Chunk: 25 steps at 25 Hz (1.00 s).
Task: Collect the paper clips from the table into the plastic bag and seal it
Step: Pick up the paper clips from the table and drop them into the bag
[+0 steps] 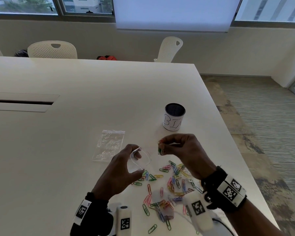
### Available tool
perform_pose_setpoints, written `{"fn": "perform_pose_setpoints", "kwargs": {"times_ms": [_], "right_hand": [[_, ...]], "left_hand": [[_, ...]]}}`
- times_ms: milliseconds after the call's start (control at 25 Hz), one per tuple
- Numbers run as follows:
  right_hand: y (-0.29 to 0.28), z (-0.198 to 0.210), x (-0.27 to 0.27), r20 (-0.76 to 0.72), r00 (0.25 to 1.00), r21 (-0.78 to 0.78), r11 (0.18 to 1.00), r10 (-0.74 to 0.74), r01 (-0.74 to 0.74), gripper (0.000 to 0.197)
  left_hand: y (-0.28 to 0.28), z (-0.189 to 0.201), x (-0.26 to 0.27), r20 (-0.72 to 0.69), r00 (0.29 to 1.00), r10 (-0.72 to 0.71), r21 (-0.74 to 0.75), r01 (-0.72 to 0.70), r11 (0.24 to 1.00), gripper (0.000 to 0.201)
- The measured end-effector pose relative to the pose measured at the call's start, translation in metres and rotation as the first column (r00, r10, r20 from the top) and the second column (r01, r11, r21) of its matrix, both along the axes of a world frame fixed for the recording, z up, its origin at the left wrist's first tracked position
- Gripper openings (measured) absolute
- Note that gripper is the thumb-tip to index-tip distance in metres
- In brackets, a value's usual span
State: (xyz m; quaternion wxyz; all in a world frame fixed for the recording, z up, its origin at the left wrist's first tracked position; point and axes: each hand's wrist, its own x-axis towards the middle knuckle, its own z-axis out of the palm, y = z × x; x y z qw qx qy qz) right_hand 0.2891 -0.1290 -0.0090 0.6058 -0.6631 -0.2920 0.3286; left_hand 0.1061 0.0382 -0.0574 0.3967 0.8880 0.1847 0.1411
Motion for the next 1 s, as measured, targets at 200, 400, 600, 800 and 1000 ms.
{"fn": "perform_pose_setpoints", "kwargs": {"times_ms": [200, 400, 600, 800, 1000], "right_hand": [[0.028, 0.002, -0.039, 0.313, 0.946, 0.017, 0.995, 0.085, -0.095, 0.011], [0.037, 0.0, -0.048, 0.546, 0.826, -0.062, 0.99, 0.141, -0.128, 0.014], [0.033, 0.009, -0.043, 0.622, 0.777, -0.063, 0.995, 0.096, -0.072, 0.01], [0.017, -0.006, -0.035, 0.599, 0.78, -0.156, 0.982, 0.179, -0.106, 0.004], [0.025, -0.044, -0.046, 0.581, 0.589, -0.434, 0.826, 0.562, -0.36, 0.022]], "left_hand": [[-0.001, 0.0, 0.0, -0.011, 1.0, -0.006, -0.009, 0.006, 1.0, 0.055], [0.0, 0.0, -0.004, -0.006, 1.0, 0.018, -0.025, -0.018, 1.0, 0.055], [0.001, 0.001, -0.006, 0.012, 1.0, 0.014, -0.017, -0.014, 1.0, 0.049], [0.01, 0.002, -0.017, 0.064, 0.994, 0.093, -0.077, -0.088, 0.993, 0.048], [0.015, 0.002, -0.025, 0.103, 0.985, 0.136, -0.117, -0.124, 0.985, 0.05]]}}
